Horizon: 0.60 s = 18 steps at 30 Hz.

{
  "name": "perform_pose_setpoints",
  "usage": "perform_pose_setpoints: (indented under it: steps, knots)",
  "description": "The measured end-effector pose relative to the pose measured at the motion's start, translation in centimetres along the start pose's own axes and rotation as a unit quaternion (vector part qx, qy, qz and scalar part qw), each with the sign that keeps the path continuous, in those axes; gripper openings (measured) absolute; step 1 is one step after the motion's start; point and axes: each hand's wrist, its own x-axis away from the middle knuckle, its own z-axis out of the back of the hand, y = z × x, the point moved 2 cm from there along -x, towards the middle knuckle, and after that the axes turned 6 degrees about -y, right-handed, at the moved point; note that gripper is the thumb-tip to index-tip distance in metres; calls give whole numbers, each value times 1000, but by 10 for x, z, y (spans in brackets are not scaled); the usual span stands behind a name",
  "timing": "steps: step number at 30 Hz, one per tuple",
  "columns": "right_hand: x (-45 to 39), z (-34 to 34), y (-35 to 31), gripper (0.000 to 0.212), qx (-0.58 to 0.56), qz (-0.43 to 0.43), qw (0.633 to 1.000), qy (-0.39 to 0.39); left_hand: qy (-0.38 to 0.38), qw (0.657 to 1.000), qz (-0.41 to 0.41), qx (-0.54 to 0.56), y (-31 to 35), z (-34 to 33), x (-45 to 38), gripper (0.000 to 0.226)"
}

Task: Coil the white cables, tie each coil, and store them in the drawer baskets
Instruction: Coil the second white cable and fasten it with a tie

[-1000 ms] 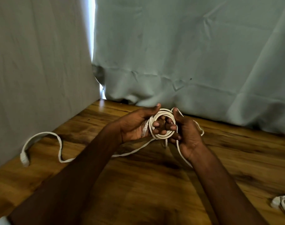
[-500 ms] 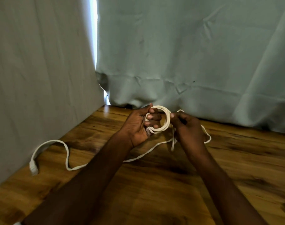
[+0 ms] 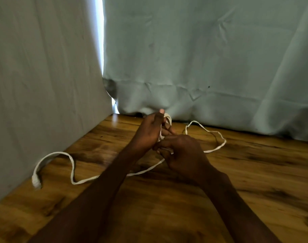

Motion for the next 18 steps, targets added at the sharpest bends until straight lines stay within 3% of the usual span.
perform_pose_setpoints:
  steps: [3, 5, 9, 13, 18]
  knots:
    - [0, 5, 5, 20, -81, 13, 997, 16, -41, 991, -39, -123, -7, 4, -3, 49]
    - [0, 11, 11, 18, -177, -31, 982, 51, -65, 984, -53, -156, -9, 7, -4, 50]
    - [1, 34, 6, 20, -456, -76, 879, 115, -119, 990, -7, -74, -1, -1, 9, 49]
    - [5, 42, 11, 18, -494, -172, 832, 186, -141, 988, 56, -14, 5, -8, 11, 59]
    - [4, 30, 29, 11, -440, -241, 831, 241, -139, 987, 57, 61, 2, -20, 11, 54]
